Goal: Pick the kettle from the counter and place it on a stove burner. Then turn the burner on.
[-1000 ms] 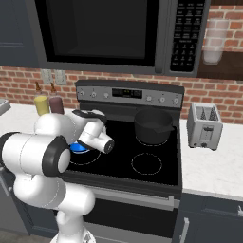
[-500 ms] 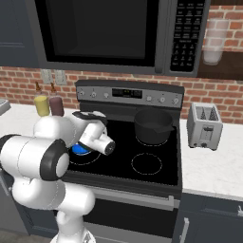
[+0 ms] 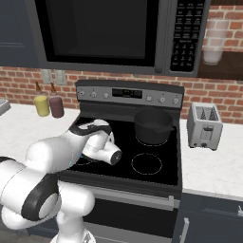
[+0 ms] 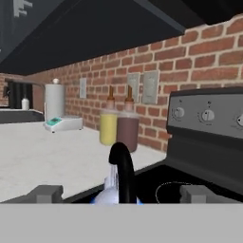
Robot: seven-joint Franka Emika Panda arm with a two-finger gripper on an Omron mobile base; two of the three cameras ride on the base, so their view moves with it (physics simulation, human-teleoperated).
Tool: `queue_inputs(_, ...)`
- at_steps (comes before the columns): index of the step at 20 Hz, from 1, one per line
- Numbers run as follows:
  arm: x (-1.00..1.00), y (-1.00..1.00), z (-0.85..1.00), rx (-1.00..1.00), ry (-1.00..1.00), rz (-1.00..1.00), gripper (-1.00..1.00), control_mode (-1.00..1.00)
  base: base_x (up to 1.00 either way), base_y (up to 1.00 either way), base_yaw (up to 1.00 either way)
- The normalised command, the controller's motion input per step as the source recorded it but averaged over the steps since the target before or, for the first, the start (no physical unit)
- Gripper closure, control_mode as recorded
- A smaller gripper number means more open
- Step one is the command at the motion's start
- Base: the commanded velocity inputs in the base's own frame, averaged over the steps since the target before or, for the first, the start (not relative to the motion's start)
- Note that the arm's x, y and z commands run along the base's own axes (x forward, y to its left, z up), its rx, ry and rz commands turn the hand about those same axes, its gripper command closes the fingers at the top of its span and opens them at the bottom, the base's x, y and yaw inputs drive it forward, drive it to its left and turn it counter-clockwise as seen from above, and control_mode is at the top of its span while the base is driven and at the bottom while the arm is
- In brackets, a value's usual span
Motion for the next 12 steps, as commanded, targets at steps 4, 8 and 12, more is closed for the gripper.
queue_inputs(4,-0.39,-0.33,0.4,-0.04,0.03,-0.05,-1.0,-1.0,0.0,0.0,0.0)
queue_inputs(8,-0.01,0.26,1.0,-0.01,0.01,-0.24,-1.0,-1.0,0.0,0.0,0.0)
queue_inputs(12,0.23,0.96,1.0,-0.05,0.0,-0.36,-1.0,-1.0,0.0,0.0,0.0)
